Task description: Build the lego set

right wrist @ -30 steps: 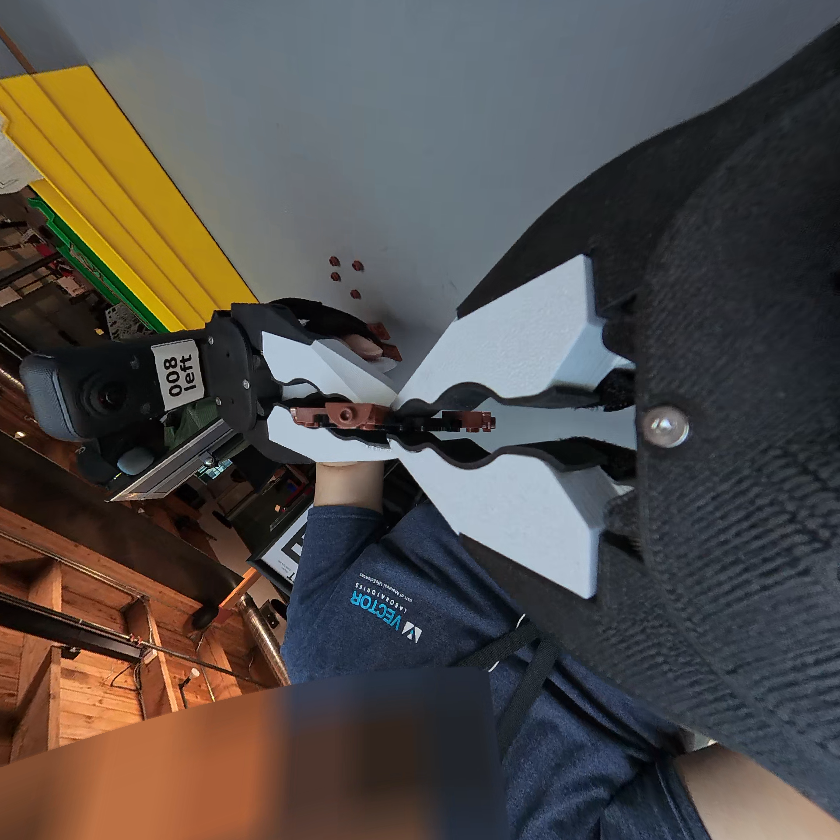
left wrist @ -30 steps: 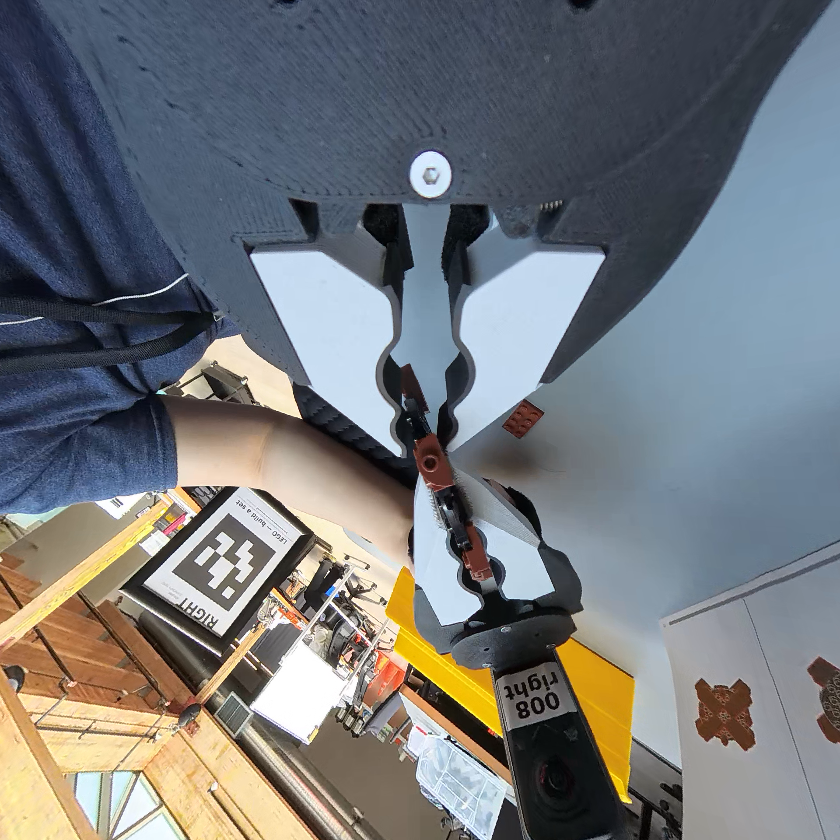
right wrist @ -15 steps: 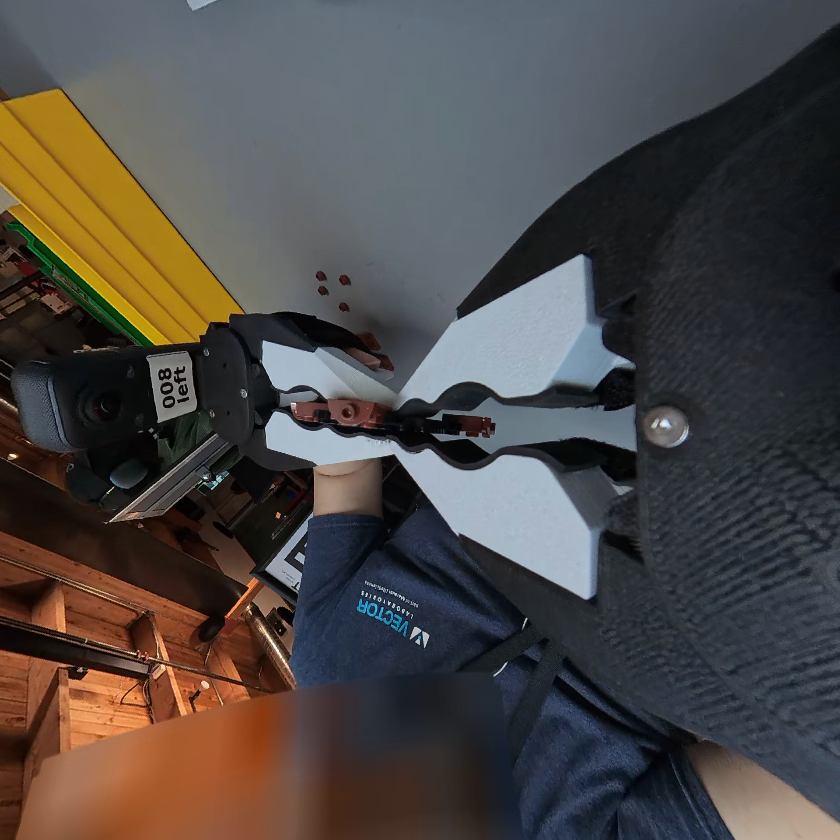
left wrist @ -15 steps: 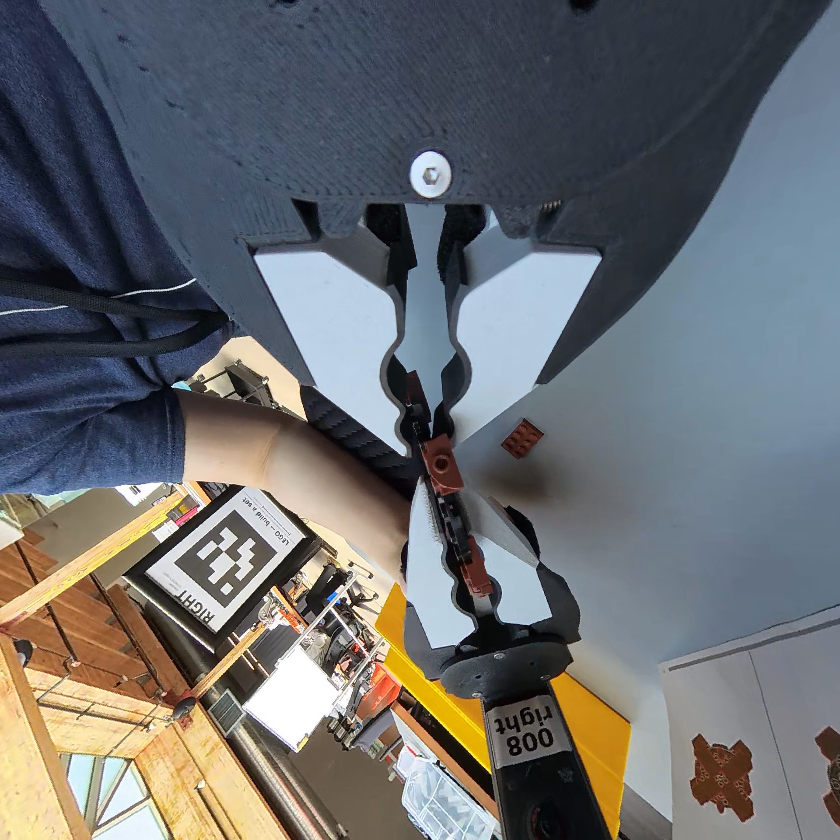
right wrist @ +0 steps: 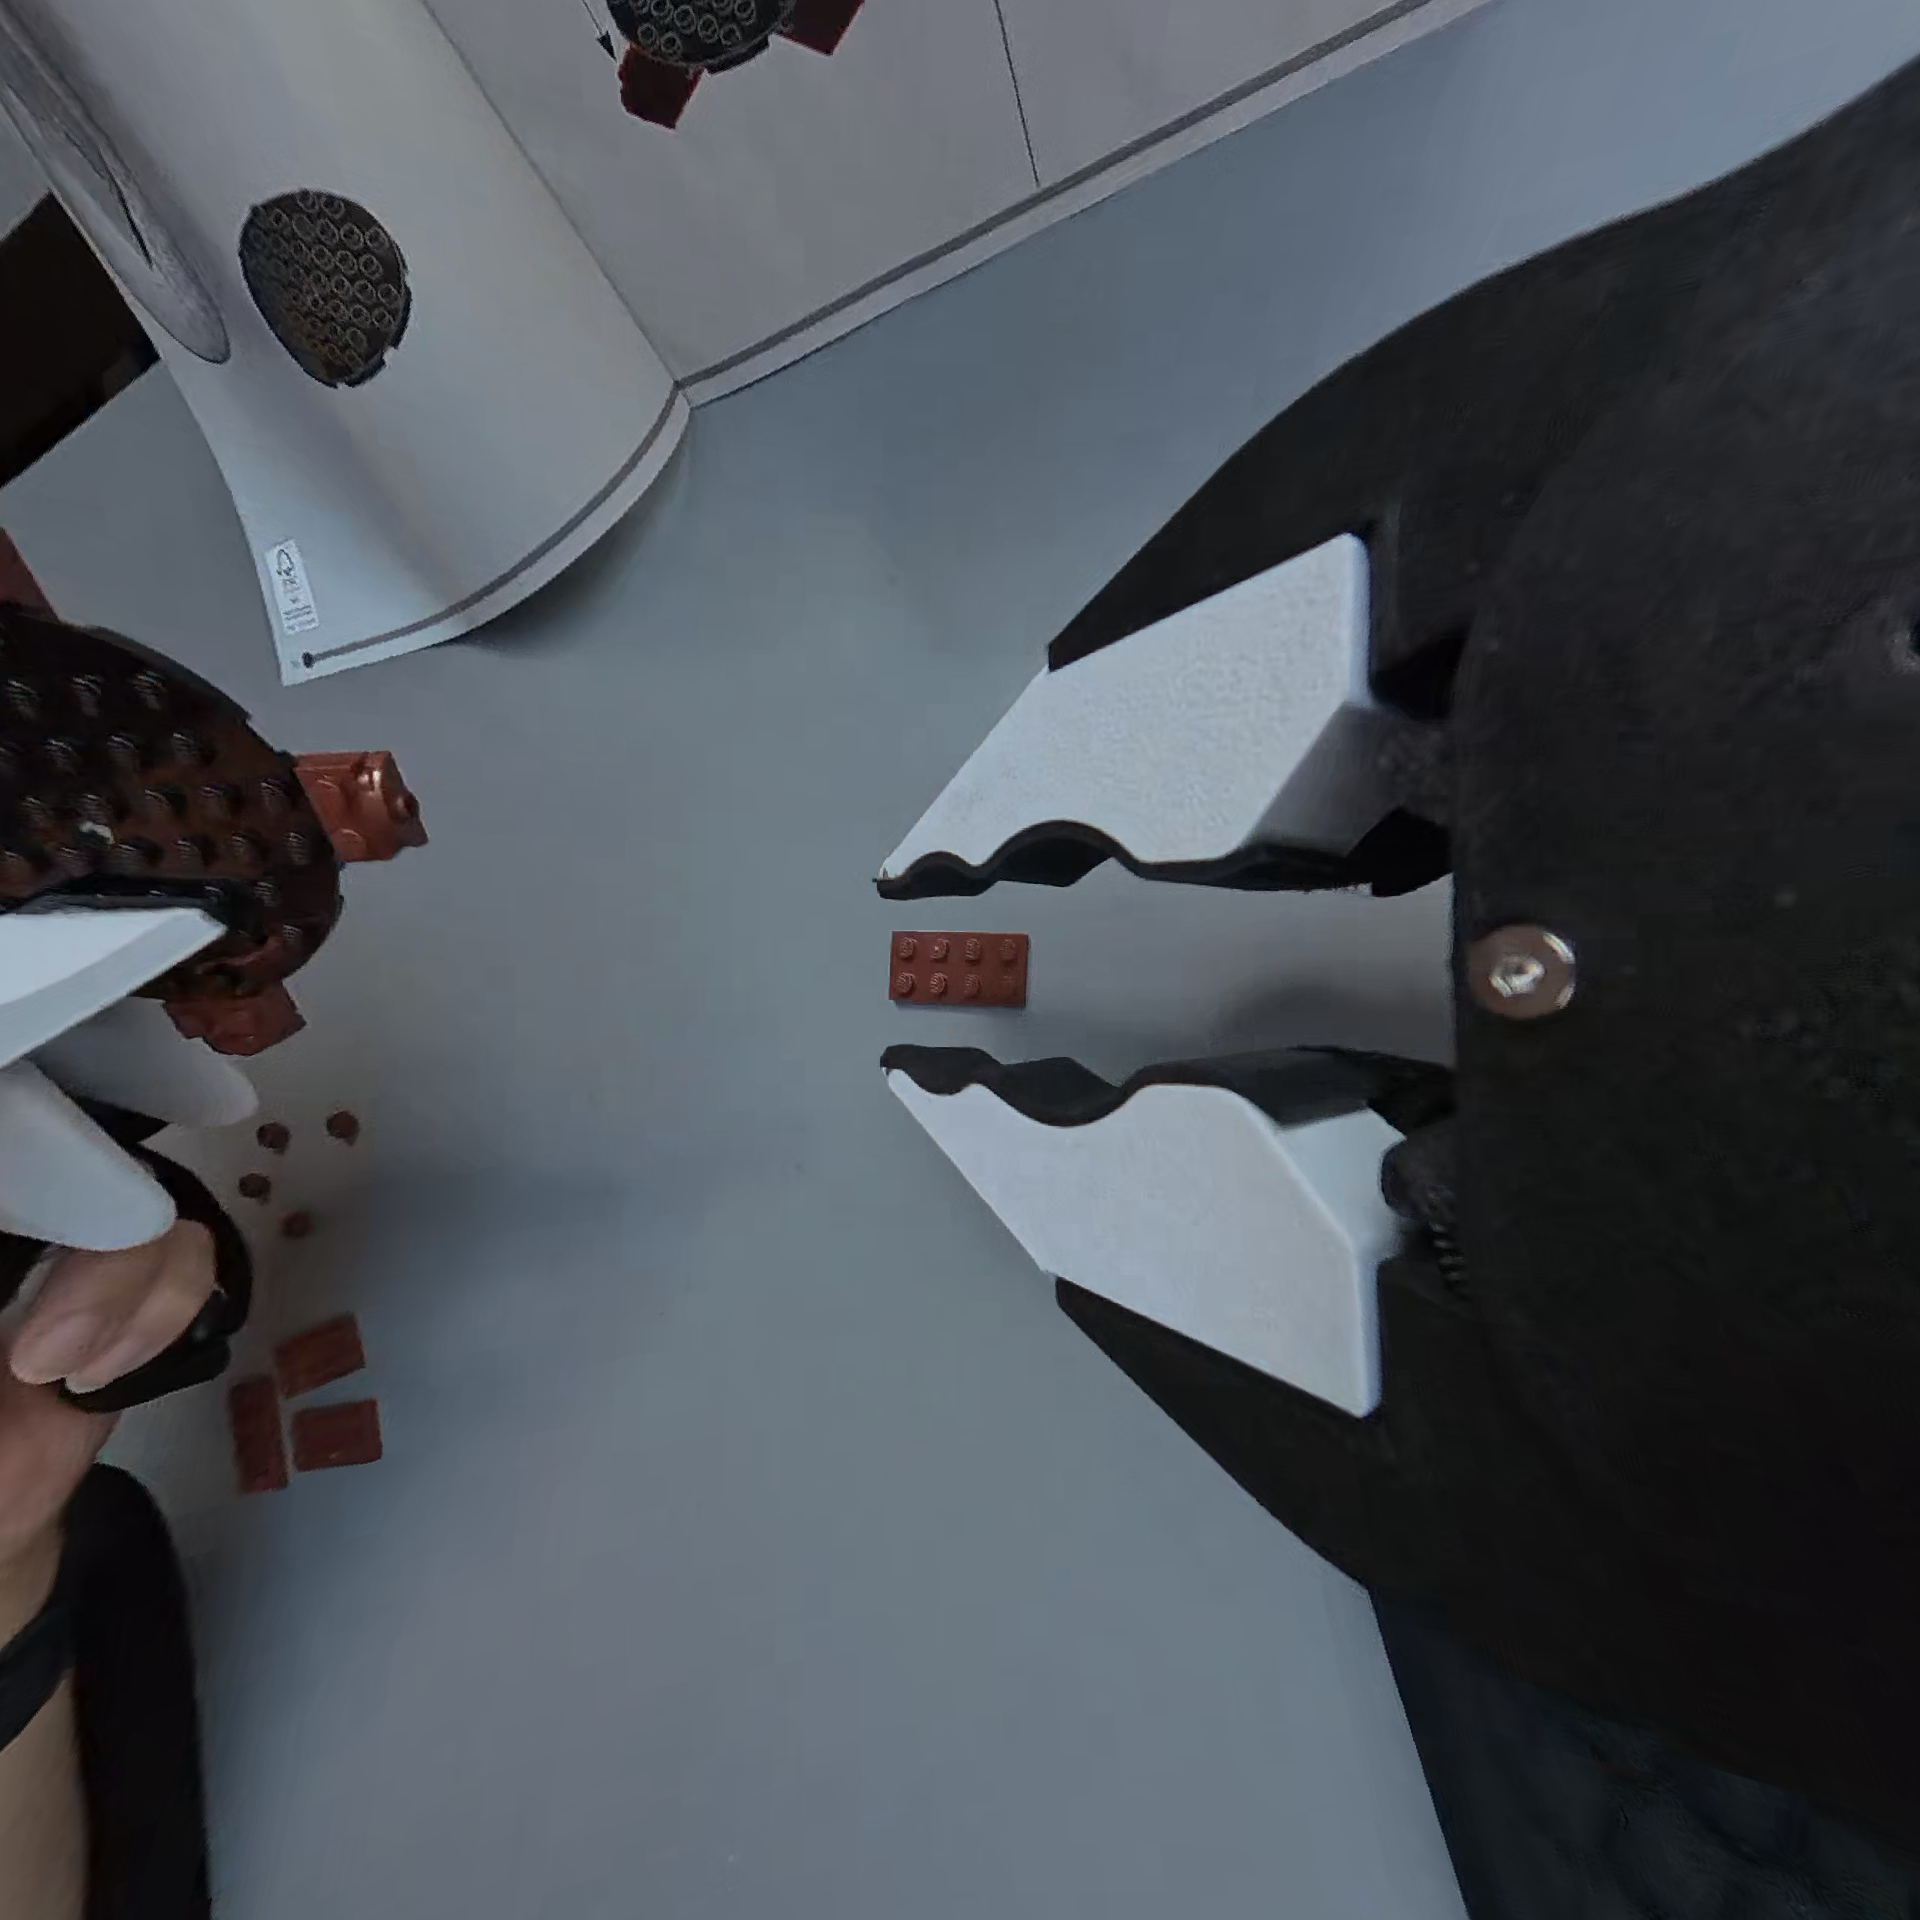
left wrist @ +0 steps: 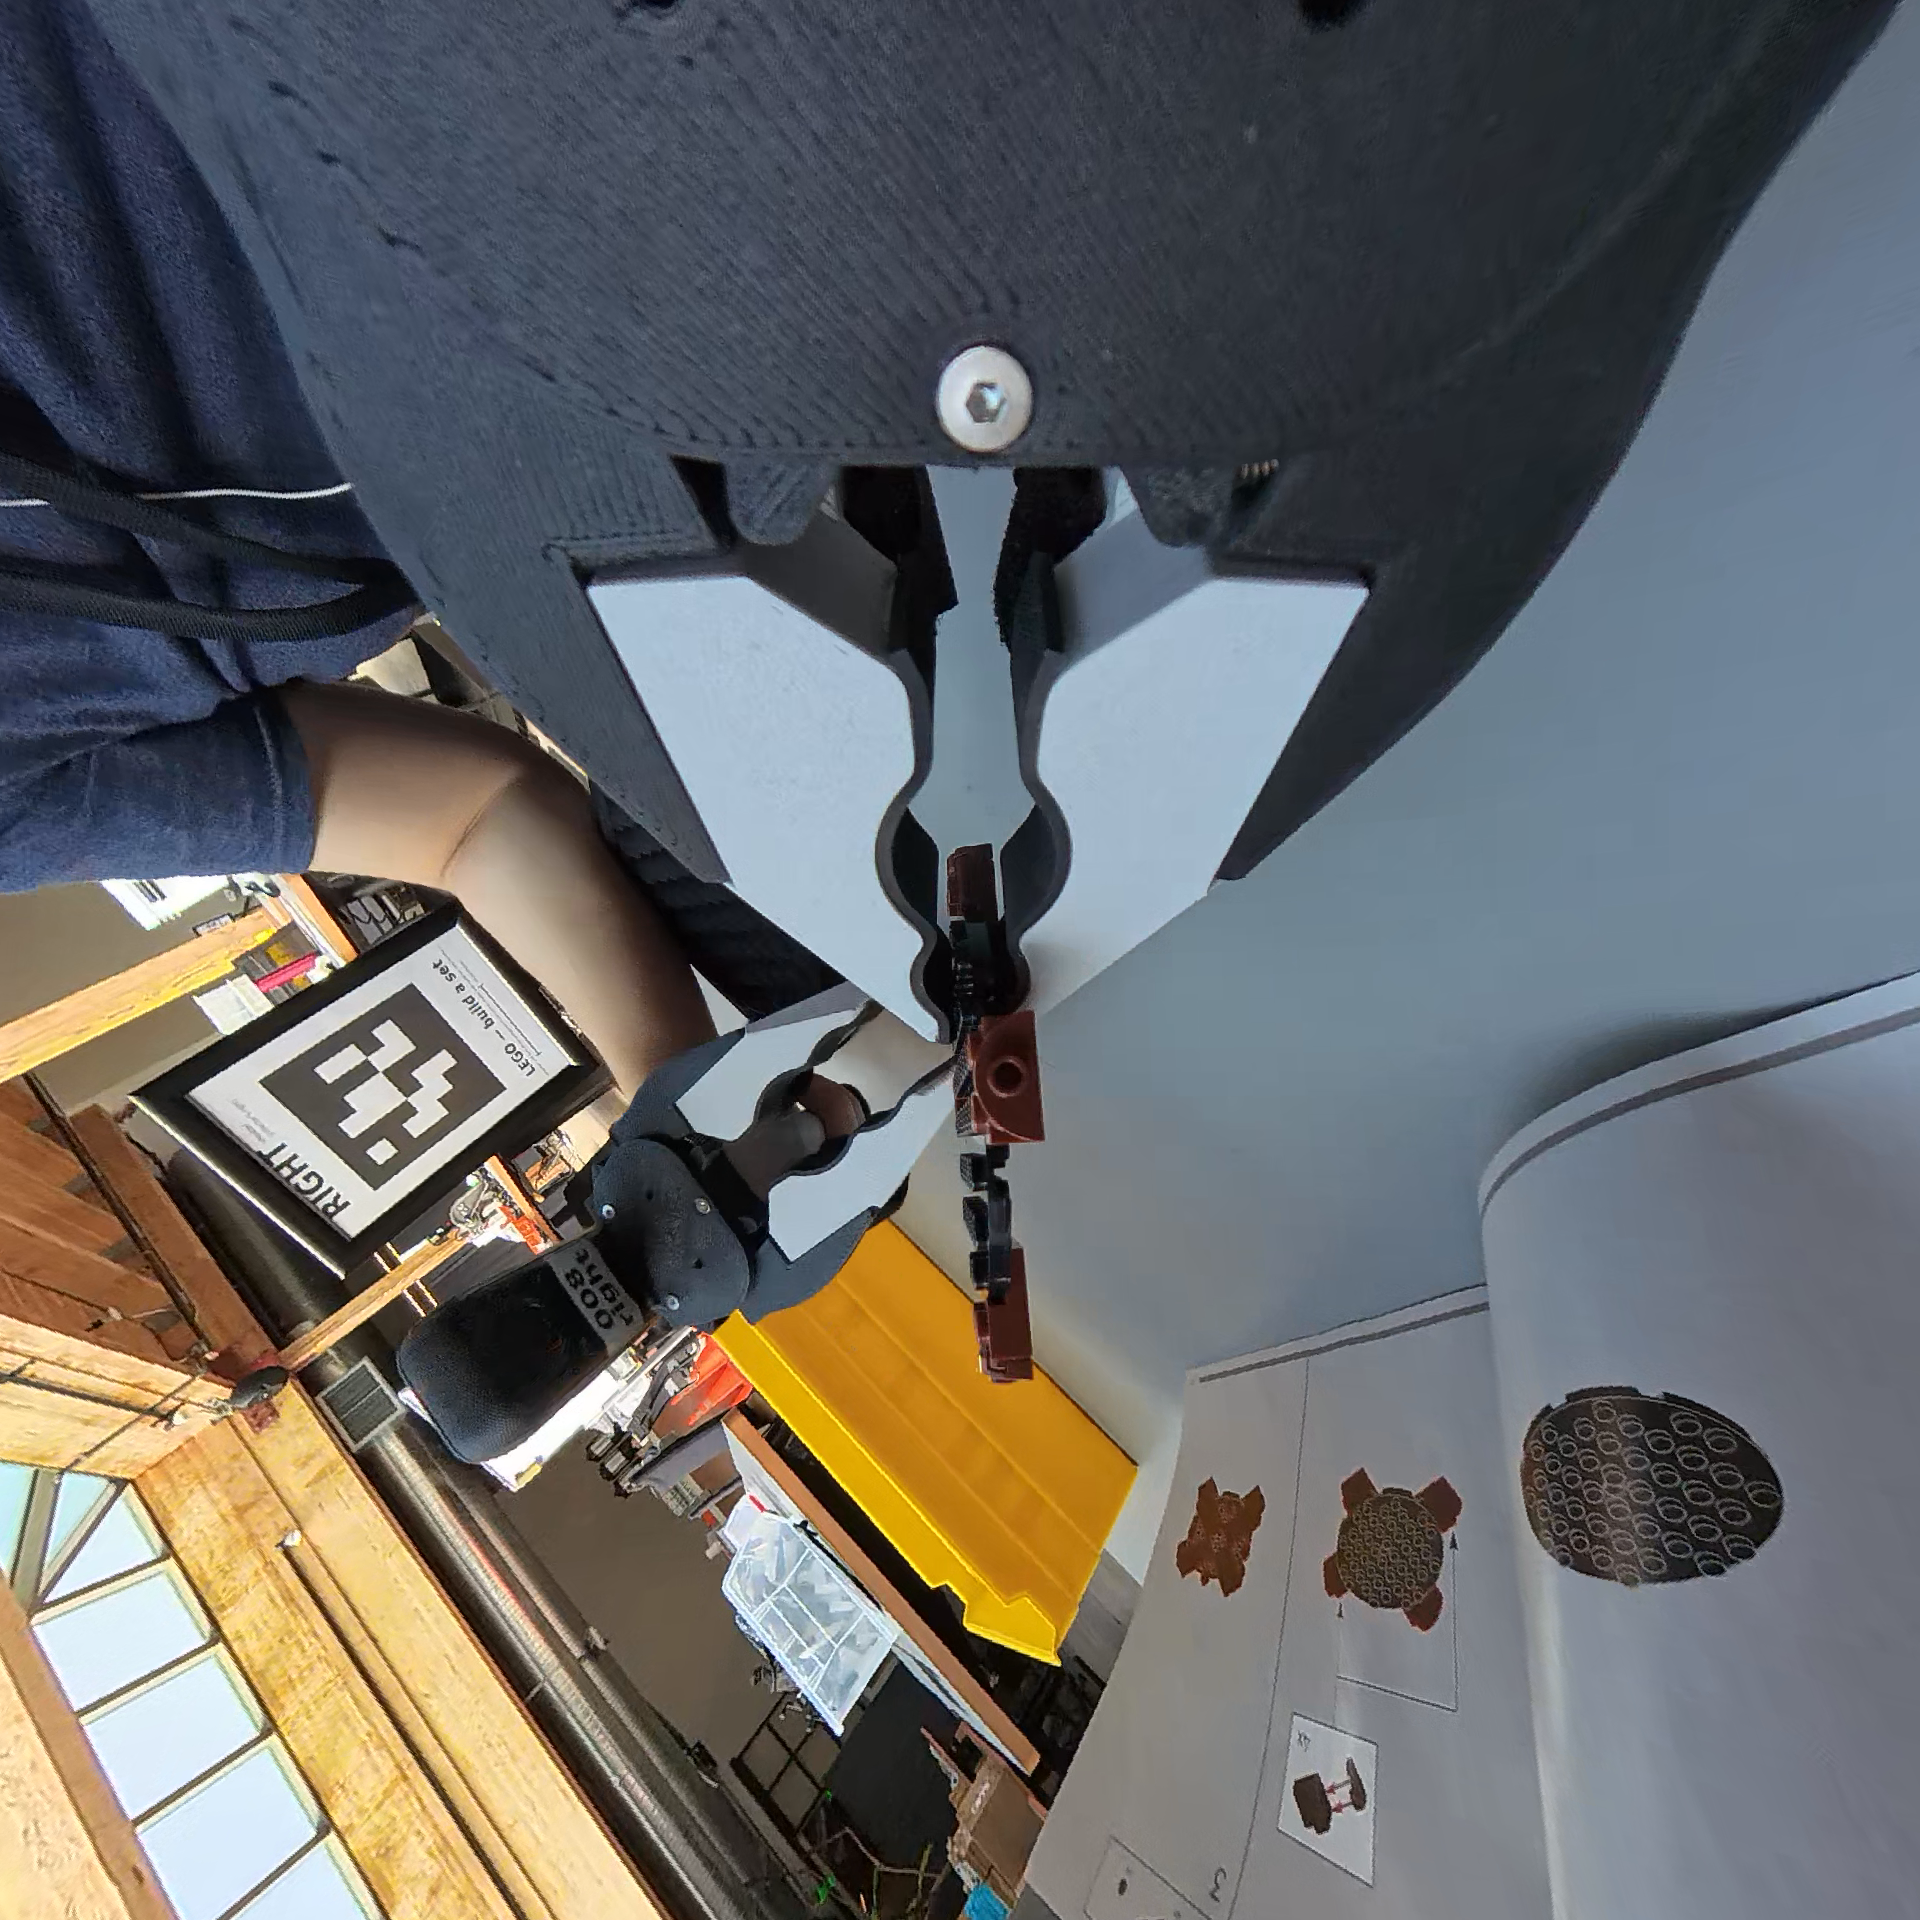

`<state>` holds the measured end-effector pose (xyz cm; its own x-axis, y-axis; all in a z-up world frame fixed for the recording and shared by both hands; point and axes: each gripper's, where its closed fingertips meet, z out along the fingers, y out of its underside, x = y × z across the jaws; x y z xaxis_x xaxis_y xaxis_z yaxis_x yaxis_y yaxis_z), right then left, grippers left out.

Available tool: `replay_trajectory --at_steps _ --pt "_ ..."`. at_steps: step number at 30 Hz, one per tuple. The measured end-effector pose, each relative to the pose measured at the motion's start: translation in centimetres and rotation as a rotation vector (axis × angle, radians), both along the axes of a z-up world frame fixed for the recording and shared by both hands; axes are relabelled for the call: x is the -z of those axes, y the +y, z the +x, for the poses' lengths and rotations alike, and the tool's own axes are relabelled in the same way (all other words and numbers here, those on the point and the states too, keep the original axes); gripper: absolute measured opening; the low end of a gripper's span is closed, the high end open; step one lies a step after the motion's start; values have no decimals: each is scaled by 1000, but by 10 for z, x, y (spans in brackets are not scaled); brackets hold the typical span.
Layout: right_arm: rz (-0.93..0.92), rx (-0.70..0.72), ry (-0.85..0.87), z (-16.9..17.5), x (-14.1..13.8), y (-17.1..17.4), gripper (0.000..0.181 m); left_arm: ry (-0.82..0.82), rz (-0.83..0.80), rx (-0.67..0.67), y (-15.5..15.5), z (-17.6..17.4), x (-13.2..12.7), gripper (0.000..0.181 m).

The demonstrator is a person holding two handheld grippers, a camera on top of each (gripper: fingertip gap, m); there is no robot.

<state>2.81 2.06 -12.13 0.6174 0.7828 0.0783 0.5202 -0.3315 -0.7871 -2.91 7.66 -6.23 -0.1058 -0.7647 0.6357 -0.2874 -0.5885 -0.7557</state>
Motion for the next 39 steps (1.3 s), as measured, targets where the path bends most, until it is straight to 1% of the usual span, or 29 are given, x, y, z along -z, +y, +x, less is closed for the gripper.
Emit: replay_trajectory --at_steps 5,10,13,15,16,18,20,22,23,26,27,28,30,32,34,36,37,39 --pt "-125 37 -129 3 20 -5 29 27 30 -14 0 1 5 2" --pt "-176 30 -254 1 30 -1 24 48 77 -28 2 0 6 2" --pt "-224 30 -267 1 32 1 23 49 69 -29 3 0 7 2" --pt "-269 26 -264 0 33 1 15 48 71 -33 4 -1 6 2" --pt "-277 26 -268 0 33 1 15 46 71 -33 4 -1 6 2" --pt "-270 18 -277 0 33 1 14 41 69 -35 5 -1 6 2" --pt "-221 16 -278 0 32 3 14 39 66 -35 5 -1 6 2" --pt "-150 14 -209 -6 18 7 14 39 62 -33 4 0 7 2" --pt "-95 22 -154 -10 3 11 14 41 57 -29 3 0 8 2" --pt "111 34 20 -24 -63 24 14 31 12 -4 -5 4 8 2" --pt "161 35 61 -28 -82 27 14 24 -14 10 -8 5 7 2" --pt "191 44 76 -32 -94 31 14 20 -36 21 -12 6 7 2" --pt "219 66 48 -36 -104 42 14 5 -72 29 -16 8 4 2" --pt "236 77 39 -42 -106 53 14 -15 -107 29 -16 8 0 2" --pt "217 86 83 -49 -107 61 14 -25 -125 22 -15 8 -1 2" --pt "181 47 156 -63 -111 60 14 -25 -126 13 -13 8 -1 1" --pt "168 35 156 -69 -111 61 14 -25 -124 9 -12 8 -1 1" --pt "171 37 50 -75 -102 67 14 -20 -115 -1 -11 8 0 2"
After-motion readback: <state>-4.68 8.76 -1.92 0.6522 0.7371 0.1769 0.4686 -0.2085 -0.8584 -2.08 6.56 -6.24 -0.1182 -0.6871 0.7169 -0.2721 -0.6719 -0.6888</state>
